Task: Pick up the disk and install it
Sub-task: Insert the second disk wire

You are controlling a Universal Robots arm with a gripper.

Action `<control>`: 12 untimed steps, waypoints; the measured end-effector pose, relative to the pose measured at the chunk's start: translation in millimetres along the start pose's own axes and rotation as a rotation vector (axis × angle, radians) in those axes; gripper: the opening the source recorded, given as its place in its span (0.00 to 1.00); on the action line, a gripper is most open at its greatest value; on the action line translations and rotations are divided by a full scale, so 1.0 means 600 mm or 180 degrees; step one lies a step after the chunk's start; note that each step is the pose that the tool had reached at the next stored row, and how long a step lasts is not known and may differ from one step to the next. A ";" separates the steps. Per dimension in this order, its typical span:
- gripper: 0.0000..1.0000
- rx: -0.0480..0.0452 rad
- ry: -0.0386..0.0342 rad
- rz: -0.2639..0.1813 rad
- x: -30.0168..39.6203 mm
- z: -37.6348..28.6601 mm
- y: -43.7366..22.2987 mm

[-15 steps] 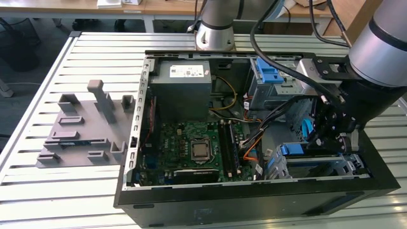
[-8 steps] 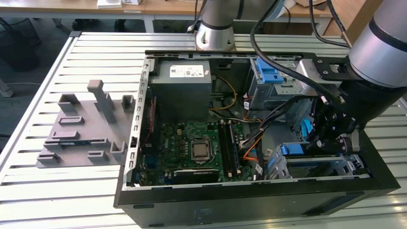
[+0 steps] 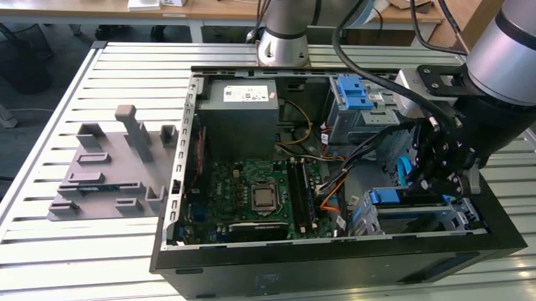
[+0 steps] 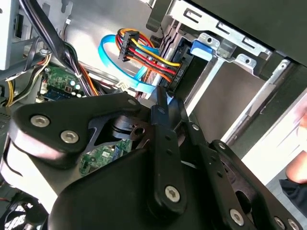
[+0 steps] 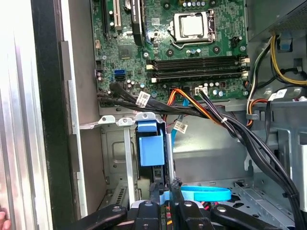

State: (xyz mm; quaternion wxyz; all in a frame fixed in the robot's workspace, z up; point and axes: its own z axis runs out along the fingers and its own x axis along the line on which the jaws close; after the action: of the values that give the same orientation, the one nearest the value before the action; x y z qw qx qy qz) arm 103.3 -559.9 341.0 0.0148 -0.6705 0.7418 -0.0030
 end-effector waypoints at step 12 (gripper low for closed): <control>0.15 -0.0013 0.0001 0.0000 0.000 0.003 -0.002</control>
State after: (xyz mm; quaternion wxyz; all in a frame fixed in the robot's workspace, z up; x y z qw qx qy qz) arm 104.7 -559.9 339.4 0.0133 -0.6705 0.7418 -0.0017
